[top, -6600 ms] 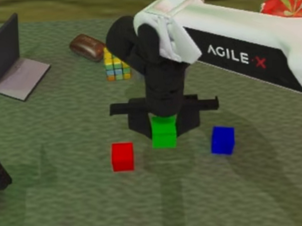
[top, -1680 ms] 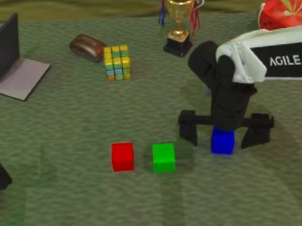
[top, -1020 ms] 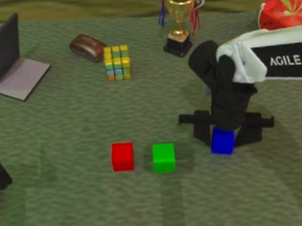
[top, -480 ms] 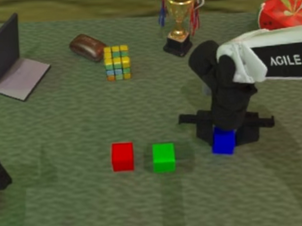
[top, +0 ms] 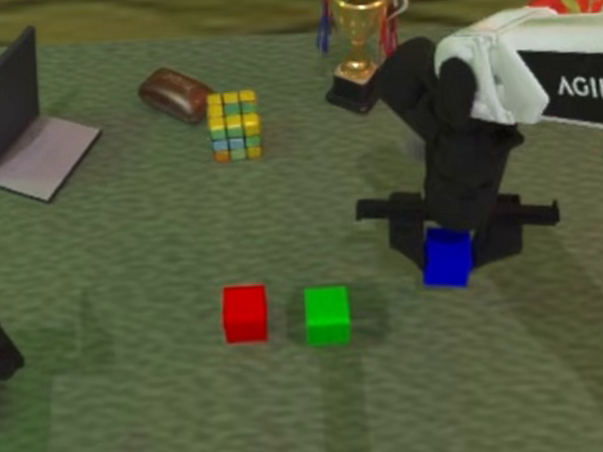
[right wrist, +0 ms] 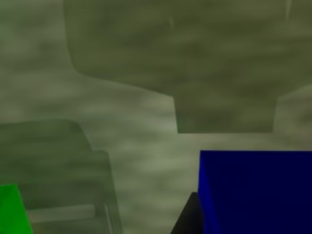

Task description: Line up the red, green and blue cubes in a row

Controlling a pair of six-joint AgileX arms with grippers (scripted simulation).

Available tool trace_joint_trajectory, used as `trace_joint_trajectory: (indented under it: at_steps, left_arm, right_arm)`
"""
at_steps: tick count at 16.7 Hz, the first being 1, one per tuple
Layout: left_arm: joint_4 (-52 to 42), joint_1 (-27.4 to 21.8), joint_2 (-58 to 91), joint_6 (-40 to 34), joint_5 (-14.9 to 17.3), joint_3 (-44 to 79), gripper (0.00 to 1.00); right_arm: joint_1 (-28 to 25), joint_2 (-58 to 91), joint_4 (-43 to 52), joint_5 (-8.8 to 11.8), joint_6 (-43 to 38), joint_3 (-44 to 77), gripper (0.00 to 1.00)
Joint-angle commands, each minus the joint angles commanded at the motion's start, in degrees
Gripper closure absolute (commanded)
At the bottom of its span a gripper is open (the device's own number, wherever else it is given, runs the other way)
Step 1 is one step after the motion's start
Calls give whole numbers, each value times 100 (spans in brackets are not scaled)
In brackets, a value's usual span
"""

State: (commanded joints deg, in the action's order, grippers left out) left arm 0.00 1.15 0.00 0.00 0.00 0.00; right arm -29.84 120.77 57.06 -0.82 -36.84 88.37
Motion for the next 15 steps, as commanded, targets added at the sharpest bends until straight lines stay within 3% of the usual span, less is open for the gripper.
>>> trace_joint_trajectory:
  at_steps: [7, 15]
  left_arm:
    - [0, 0, 0, 0, 0, 0, 0]
    - [0, 0, 0, 0, 0, 0, 0]
  right_arm:
    - [6, -179, 313, -13, -7, 188, 100]
    - [-467, -728, 495, 27, 227, -134, 100]
